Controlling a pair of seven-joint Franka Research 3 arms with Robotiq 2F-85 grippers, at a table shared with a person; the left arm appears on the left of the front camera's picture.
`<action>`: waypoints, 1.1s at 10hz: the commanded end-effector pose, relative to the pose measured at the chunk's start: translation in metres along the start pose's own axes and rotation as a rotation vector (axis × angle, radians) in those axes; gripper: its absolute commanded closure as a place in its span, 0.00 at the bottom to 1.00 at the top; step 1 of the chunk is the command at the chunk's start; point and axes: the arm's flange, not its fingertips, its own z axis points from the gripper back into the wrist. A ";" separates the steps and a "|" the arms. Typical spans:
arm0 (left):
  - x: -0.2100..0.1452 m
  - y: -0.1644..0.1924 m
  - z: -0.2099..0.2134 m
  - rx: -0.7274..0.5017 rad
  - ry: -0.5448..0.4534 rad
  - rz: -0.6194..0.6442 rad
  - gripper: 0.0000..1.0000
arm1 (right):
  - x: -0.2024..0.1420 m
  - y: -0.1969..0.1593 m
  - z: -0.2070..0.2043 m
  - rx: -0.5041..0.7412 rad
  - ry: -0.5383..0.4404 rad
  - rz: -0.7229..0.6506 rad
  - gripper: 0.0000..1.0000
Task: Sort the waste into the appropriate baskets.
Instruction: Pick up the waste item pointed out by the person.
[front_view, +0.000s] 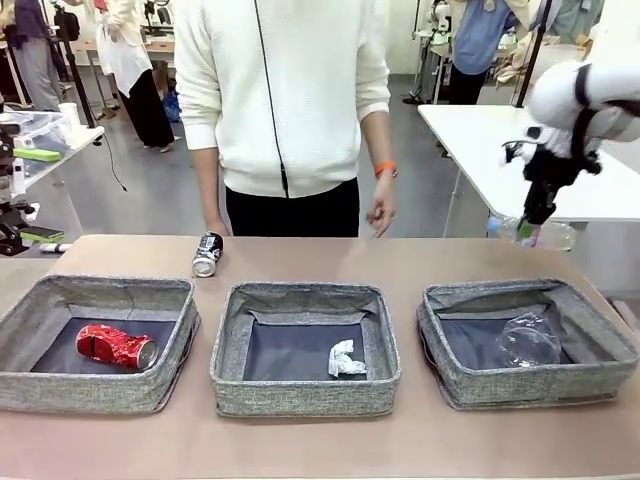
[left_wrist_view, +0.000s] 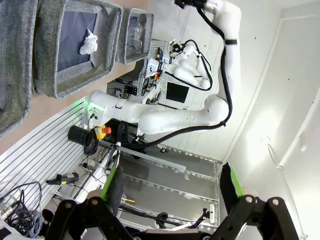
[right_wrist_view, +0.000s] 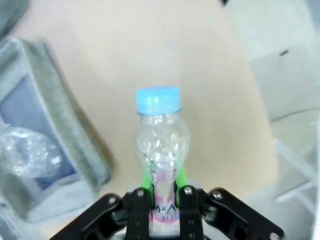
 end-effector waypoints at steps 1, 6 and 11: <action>-0.002 -0.004 0.000 -0.017 0.002 0.007 0.00 | -0.011 0.060 0.054 -0.088 -0.250 -0.386 1.00; -0.002 -0.004 0.000 -0.017 0.002 0.007 0.00 | 0.054 0.164 0.086 0.360 -0.446 -0.476 1.00; -0.002 -0.004 0.000 -0.017 0.002 0.007 0.00 | 0.081 0.185 0.075 0.423 -0.403 -0.407 1.00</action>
